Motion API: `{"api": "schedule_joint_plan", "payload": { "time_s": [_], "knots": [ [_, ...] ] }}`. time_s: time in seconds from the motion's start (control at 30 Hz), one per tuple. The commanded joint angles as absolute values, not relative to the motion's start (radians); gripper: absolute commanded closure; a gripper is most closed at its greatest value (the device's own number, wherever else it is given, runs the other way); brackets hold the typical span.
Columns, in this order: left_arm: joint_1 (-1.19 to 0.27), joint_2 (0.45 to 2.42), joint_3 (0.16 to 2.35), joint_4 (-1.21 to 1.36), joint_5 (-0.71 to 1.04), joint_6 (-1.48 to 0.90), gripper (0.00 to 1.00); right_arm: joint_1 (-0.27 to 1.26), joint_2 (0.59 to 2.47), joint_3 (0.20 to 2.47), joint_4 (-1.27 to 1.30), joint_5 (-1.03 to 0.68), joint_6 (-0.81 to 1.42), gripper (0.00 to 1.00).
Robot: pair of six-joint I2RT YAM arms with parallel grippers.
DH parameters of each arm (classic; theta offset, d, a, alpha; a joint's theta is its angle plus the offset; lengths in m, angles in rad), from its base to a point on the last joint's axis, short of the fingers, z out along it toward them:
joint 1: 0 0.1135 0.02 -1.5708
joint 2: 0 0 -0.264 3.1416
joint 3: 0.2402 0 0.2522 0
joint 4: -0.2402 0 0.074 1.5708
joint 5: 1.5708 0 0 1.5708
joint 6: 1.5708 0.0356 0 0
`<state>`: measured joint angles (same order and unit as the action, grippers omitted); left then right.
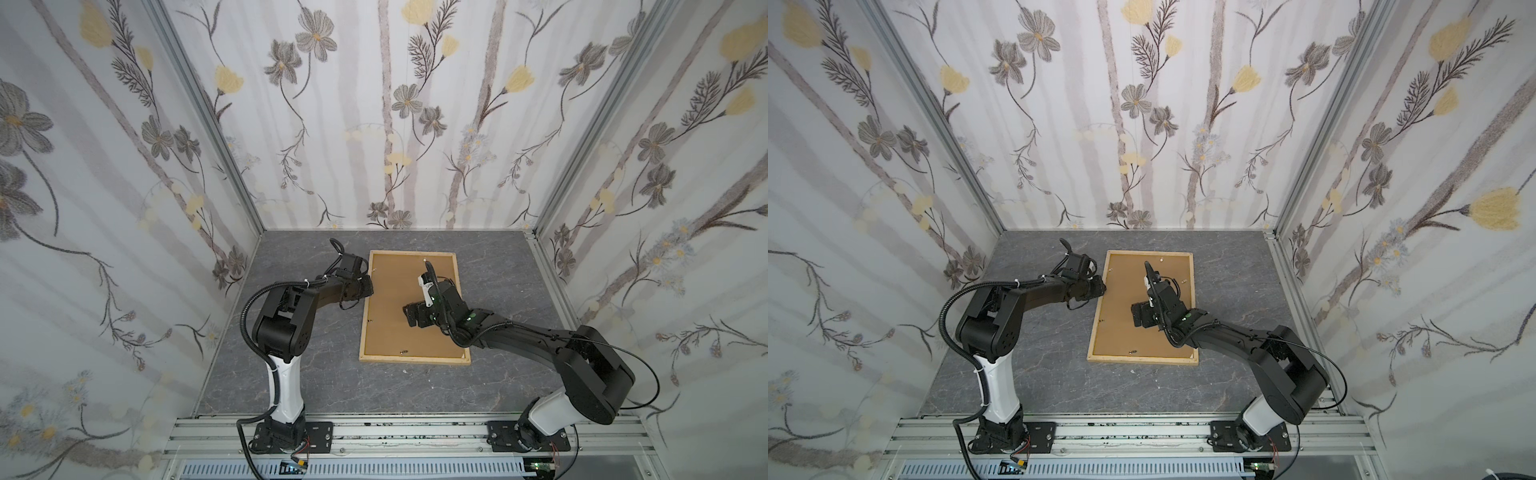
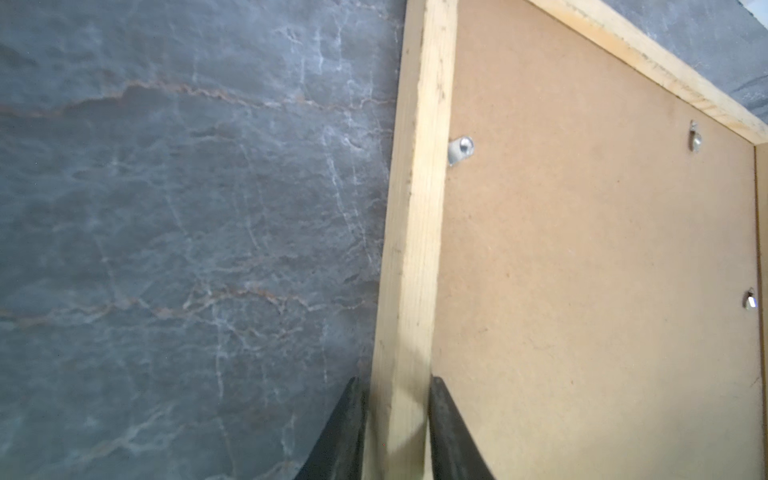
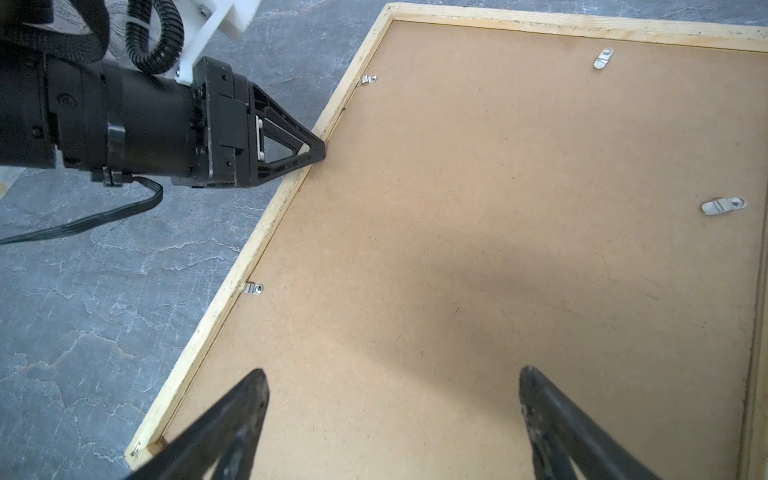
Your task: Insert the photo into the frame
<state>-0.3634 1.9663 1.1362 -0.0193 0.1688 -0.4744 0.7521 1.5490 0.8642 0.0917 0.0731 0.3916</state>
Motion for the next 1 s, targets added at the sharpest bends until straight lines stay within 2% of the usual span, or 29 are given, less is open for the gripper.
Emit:
{"api": "schedule_joint_plan", "payload": {
  "time_s": [0.0,0.4,0.97],
  "knots": [
    [-0.378,1.943,1.061,-0.152,0.174,-0.524,0.76,0.750,1.553,0.868,0.105,0.058,0.393,0.07],
    [-0.442,1.782,0.824,0.006,0.218,-0.673,0.78,0.748,1.565,0.855,0.113,0.041,0.397,0.08],
    [-0.488,1.702,0.750,-0.048,0.193,-0.576,0.79,0.744,1.563,0.859,0.113,0.044,0.393,0.08]
  ]
}}
